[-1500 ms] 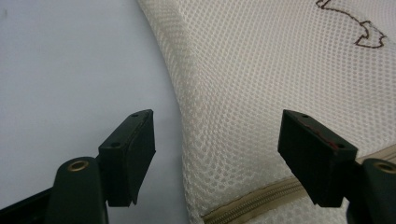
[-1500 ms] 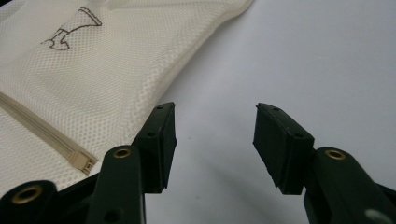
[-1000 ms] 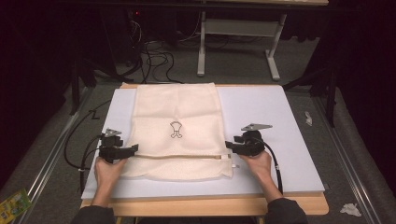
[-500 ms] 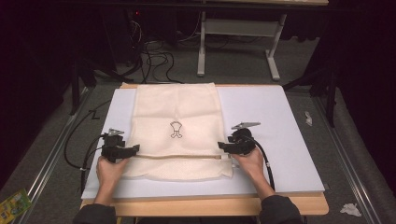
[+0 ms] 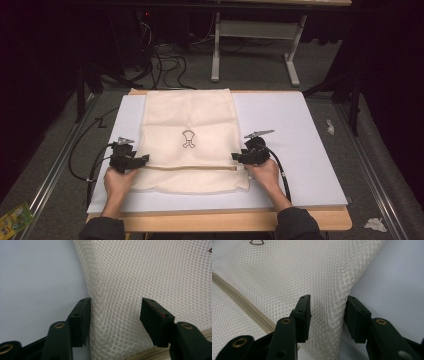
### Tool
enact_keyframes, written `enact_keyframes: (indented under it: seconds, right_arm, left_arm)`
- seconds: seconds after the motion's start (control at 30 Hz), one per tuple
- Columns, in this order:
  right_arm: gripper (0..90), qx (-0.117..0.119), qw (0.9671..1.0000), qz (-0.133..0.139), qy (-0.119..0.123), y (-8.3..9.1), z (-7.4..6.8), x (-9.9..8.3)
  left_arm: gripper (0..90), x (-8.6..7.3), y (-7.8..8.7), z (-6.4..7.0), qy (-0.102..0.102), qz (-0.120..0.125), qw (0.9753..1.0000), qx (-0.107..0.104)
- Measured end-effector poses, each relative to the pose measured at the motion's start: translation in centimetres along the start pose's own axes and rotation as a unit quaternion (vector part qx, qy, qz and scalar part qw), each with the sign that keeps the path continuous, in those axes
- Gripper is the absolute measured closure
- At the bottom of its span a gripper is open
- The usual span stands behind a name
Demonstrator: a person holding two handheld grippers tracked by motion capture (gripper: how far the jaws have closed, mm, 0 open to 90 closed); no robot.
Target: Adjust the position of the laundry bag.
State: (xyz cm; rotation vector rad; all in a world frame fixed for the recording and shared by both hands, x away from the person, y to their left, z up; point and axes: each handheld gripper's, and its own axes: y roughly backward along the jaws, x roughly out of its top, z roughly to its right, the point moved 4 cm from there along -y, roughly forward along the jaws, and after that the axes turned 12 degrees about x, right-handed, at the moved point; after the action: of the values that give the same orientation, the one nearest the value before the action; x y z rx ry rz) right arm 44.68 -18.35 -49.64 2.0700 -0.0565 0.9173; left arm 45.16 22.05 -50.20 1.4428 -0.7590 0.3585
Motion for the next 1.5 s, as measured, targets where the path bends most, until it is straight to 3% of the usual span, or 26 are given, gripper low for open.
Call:
enact_keyframes:
  seconds: [0.13, 0.17, 0.3, 0.33, 0.47, 0.57, 0.9, 1.23, 1.5]
  right_arm:
    - [66.2, 0.0, 1.0, -0.008, 0.003, -0.2, -0.2, 0.1]
    - [70.2, 0.0, 0.9999, -0.012, 0.004, -0.3, -0.2, 0.2]
    - [76.5, 0.003, 0.9999, -0.015, 0.004, -0.3, -0.1, 0.2]
    - [82.0, 0.009, 0.9998, -0.017, 0.008, -0.2, -0.2, 0.2]
    - [85.2, 0.014, 0.9997, -0.018, 0.014, -0.1, -0.3, 0.4]
    - [86.5, 0.017, 0.9996, -0.013, 0.017, 0.0, -0.3, 0.4]
    - [87.5, 0.016, 0.9995, -0.001, 0.026, 0.6, -0.3, 0.5]
    - [88.1, 0.005, 0.9996, 0.013, 0.025, 2.3, 0.2, 0.5]
    - [88.3, -0.002, 0.9994, 0.023, 0.023, 3.7, 1.2, 0.2]
  left_arm:
    - [47.3, 0.0, 0.0, 0.2, -0.004, 0.003, 1.0, 0.004]
    - [53.4, 0.0, 0.0, 0.3, -0.005, 0.004, 1.0, 0.005]
    - [61.1, 0.1, 0.0, 0.5, -0.019, 0.005, 0.9998, 0.007]
    - [68.3, 0.2, 0.0, 0.6, -0.021, 0.004, 0.9997, 0.007]
    - [81.2, 0.4, 0.1, 0.6, -0.028, 0.007, 0.9995, 0.01]
    - [84.5, 0.5, 0.1, 0.5, -0.027, 0.008, 0.9996, 0.006]
    - [86.3, 1.0, 0.5, 0.8, -0.021, 0.025, 0.9994, -0.002]
    - [86.6, 1.7, 0.5, 2.1, -0.02, 0.038, 0.9989, -0.018]
    - [86.9, 2.6, 0.4, 3.4, -0.032, 0.042, 0.9982, -0.027]
